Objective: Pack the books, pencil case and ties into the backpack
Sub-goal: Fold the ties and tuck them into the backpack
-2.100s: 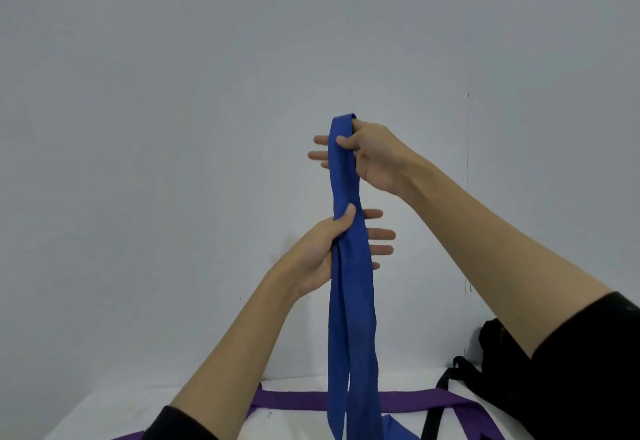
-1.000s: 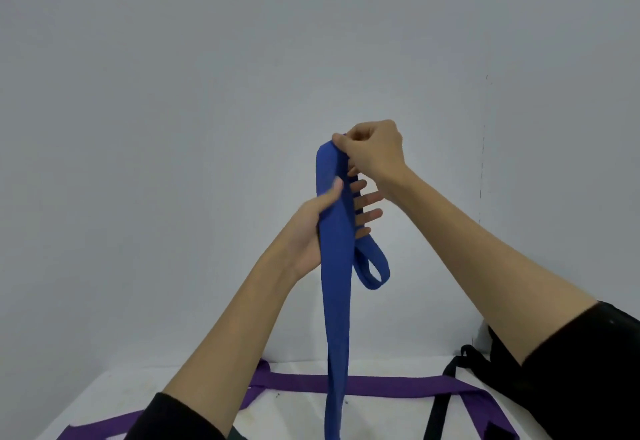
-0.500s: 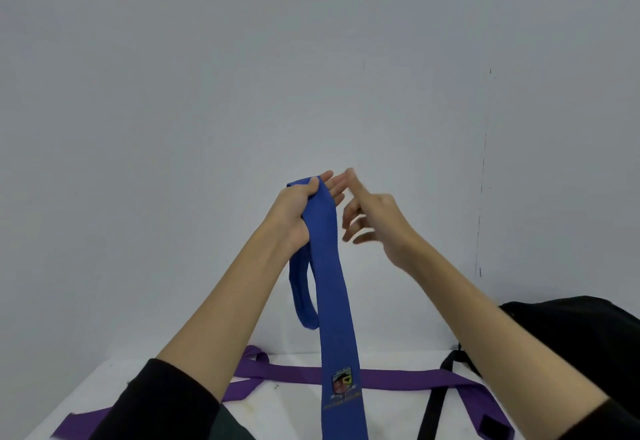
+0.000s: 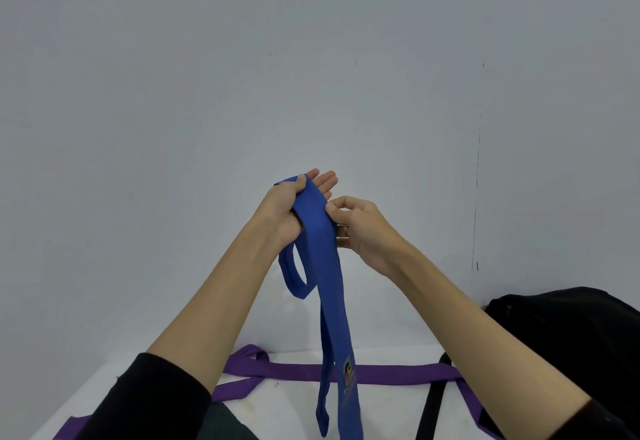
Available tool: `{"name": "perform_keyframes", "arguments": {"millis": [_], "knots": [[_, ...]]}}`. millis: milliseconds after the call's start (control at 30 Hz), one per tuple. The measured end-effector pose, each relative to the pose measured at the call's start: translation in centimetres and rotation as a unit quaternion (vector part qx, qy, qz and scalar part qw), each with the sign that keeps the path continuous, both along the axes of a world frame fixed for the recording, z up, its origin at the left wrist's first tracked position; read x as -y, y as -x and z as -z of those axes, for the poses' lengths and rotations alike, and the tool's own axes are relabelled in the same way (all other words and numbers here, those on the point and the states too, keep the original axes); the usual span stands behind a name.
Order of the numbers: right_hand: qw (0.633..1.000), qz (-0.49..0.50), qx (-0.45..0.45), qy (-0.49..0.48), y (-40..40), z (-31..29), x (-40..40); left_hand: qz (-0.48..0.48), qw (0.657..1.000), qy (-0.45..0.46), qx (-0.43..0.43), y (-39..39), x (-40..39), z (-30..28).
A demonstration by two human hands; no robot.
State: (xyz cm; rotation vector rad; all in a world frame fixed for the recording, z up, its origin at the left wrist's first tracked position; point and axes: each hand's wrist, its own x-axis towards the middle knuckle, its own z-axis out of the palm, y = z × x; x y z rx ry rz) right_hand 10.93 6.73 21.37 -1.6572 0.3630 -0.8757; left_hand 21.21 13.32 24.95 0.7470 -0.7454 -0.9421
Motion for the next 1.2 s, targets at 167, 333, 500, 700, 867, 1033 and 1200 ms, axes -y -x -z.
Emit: {"name": "perform_keyframes", "arguments": {"millis": [167,333,500,700,867,1033,1200], "knots": [[0.998,-0.027,-0.045,0.039,0.3,0.4,0.0,-0.038,0.999,-0.022,0.028,-0.3,0.3,0.3],[0.999,0.013,-0.008,0.047,0.2,0.1,-0.2,-0.021,1.000,-0.009,0.013,-0.6,0.3,0.7],[0.997,0.048,0.033,0.046,0.4,-1.1,-0.3,0.033,0.995,-0.042,0.081,0.8,-0.5,2.2],[0.982,0.122,-0.040,0.137,0.7,-2.0,-0.2,0.062,0.995,-0.036,0.075,0.5,-0.1,3.1],[0.939,0.226,-0.064,0.251,0.7,-1.5,0.0,0.057,0.992,-0.043,0.100,0.1,0.0,2.2],[0.960,0.160,-0.064,0.221,1.4,-0.7,0.6,0.048,0.990,-0.039,0.126,-0.3,-0.2,1.2],[0.975,0.119,-0.026,0.187,1.4,-0.2,1.0,0.050,0.987,-0.062,0.138,-0.3,-0.3,1.0]]}}
